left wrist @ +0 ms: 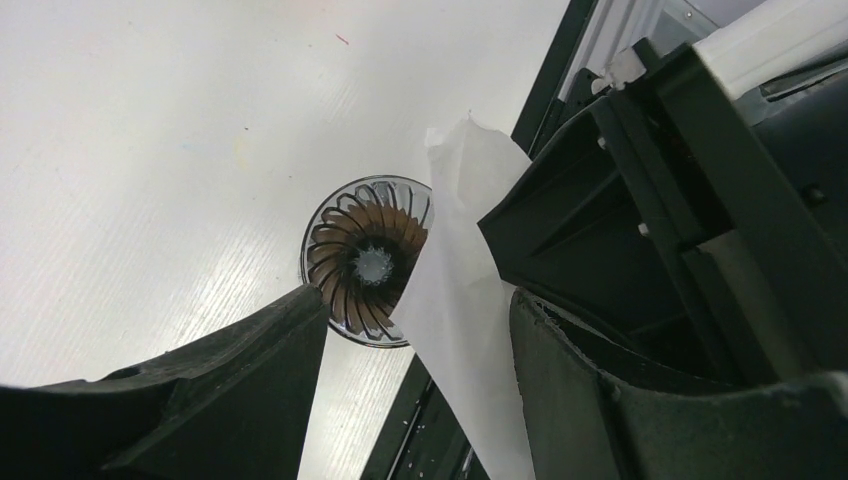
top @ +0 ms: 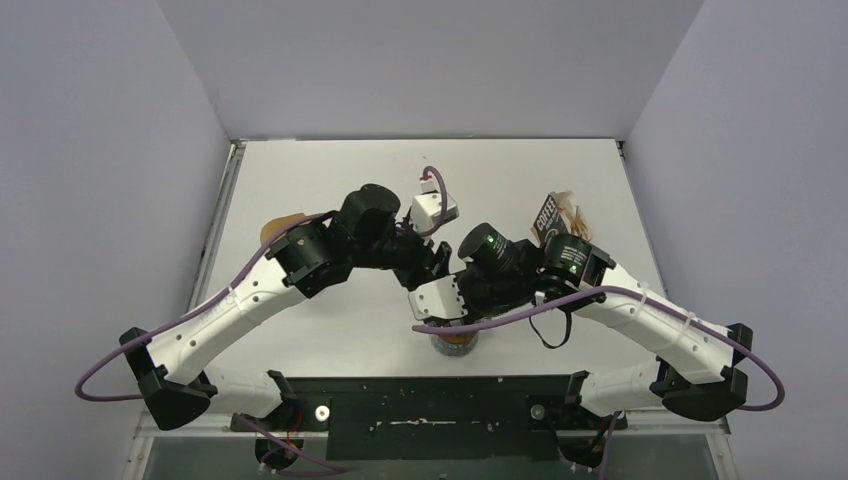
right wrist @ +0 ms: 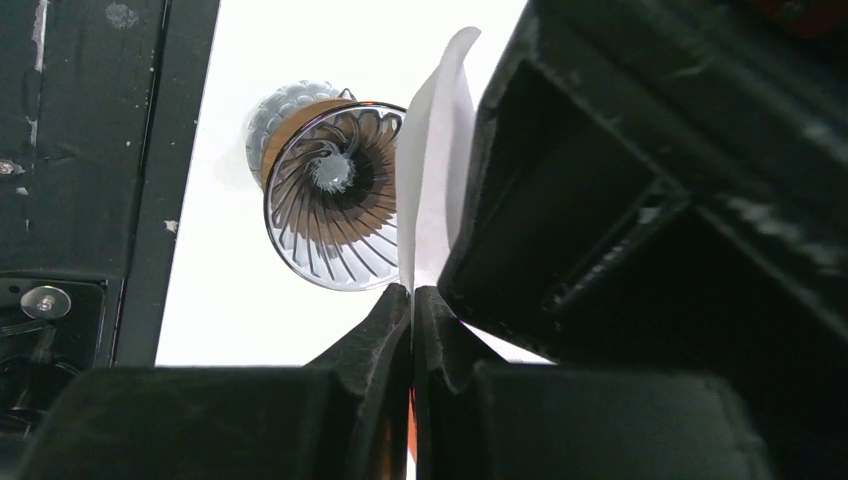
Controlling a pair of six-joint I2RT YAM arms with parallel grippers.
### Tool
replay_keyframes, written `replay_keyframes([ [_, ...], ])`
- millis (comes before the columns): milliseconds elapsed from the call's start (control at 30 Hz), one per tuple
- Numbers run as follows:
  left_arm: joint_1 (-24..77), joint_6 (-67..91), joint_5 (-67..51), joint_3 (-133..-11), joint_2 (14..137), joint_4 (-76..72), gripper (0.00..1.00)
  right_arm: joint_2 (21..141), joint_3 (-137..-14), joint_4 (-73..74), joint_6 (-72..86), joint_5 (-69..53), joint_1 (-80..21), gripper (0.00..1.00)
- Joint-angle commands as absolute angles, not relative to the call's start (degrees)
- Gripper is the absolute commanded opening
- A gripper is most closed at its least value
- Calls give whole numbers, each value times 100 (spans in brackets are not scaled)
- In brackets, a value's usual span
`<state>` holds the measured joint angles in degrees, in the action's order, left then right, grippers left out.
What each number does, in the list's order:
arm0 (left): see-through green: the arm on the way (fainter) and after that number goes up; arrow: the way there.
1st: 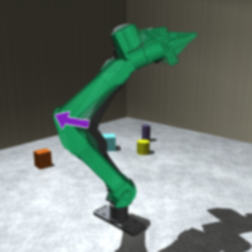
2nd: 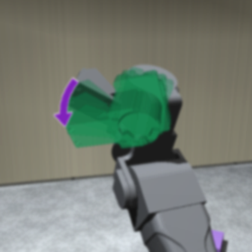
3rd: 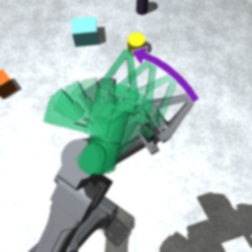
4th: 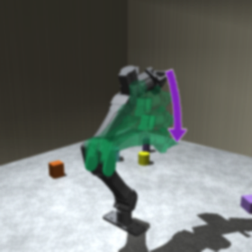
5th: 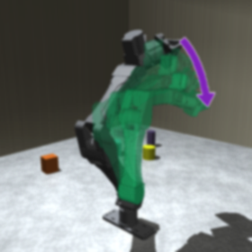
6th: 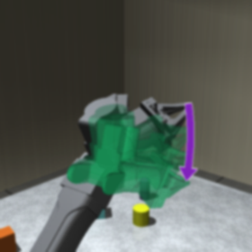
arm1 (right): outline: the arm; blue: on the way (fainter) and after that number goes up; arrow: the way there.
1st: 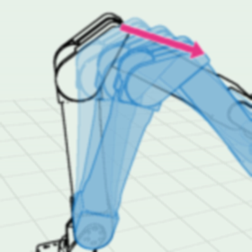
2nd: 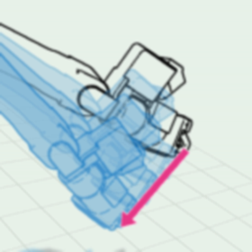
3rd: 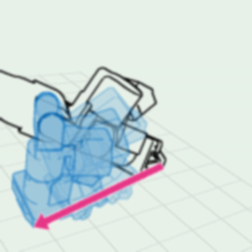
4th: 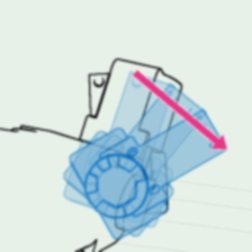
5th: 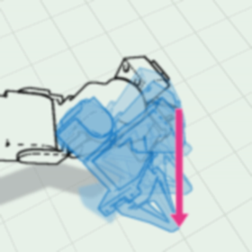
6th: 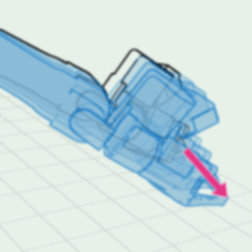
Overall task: Place the coffee filter in the dripper
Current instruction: Place the coffee filter in the coffee dripper.
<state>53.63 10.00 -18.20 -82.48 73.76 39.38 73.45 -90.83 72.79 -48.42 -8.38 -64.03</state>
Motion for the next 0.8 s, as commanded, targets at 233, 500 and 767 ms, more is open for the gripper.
replay_keyframes([
  [233,5693,774,-1251,-8891,7669,4329,63,7115,-8949,7040,-4852,-638,-6475,0],
  [500,5830,855,-1073,-9099,7653,4434,63,7080,-8800,7024,-4860,-547,-6477,0],
  [767,5904,957,-1284,-9082,7597,4403,63,7049,-8762,6981,-4843,-530,-6471,0],
])
